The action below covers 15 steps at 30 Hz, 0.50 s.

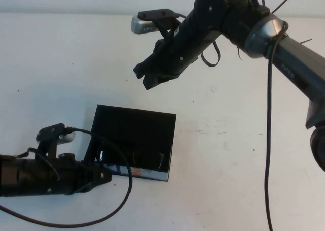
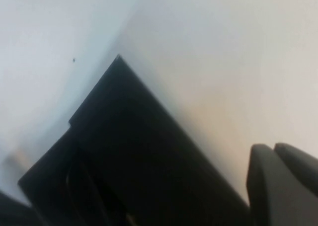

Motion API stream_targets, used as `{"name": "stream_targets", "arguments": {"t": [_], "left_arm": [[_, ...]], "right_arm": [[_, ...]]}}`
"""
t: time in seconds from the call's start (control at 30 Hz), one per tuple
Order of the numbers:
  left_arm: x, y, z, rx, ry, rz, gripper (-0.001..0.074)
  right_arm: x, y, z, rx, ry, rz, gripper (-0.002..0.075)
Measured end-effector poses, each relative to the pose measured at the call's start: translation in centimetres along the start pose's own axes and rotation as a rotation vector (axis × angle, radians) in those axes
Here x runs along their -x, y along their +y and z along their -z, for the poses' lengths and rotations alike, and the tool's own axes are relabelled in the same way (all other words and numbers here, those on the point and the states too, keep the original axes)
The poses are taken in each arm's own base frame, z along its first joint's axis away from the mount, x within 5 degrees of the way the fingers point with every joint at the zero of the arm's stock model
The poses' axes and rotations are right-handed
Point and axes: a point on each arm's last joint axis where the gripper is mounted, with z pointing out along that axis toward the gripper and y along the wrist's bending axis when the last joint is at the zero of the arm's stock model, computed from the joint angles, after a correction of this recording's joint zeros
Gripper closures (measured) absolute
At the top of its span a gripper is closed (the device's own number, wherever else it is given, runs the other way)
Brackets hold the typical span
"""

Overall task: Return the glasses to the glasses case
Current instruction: Close the glasses case

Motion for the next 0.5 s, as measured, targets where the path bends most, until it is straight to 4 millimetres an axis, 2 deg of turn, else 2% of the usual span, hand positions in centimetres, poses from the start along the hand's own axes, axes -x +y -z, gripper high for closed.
{"name": "stream_targets", "arguments": {"t": [0.33,0.5], "left_arm": [[0.0,0.0,-0.1,-0.009,0.000,0.001,0.0738],[0.0,0.0,-0.1,-0.010,0.000,0.001,0.0738]], "right_arm": [[-0.9,-1.9,-4.6,-0.006,0.039,-0.046,0.0737],[-1.3,-2.4,-5.8,-0.004,0.064,-0.056,0.0737]]}}
